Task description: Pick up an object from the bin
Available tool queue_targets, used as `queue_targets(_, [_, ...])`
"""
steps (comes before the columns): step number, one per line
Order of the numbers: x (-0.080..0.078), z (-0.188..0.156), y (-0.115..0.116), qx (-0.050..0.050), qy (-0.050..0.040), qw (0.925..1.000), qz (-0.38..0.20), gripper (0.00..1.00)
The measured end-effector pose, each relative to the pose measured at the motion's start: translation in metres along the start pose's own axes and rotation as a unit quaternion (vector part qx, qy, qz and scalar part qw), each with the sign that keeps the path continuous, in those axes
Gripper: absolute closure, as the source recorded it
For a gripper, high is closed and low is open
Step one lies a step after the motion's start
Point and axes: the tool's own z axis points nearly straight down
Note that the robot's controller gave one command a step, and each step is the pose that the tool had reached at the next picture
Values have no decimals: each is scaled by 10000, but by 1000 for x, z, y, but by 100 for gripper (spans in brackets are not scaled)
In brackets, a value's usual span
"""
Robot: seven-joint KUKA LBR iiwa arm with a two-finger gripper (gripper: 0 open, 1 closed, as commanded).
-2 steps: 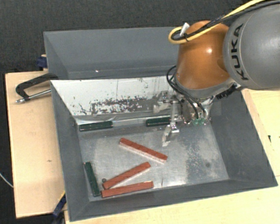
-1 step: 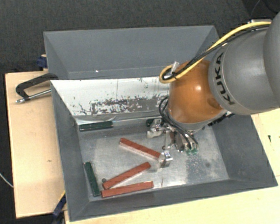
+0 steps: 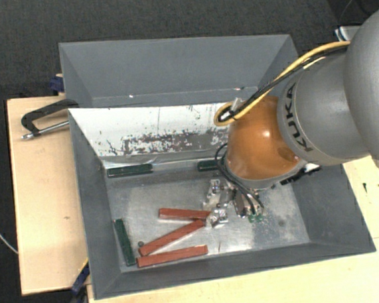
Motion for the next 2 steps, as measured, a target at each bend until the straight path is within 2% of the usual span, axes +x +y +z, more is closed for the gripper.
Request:
queue_targets(1, [-3,3,-1,3,-97,10000,9,0])
queue_targets(2, [0,0,-1,3,0,10000,4,100])
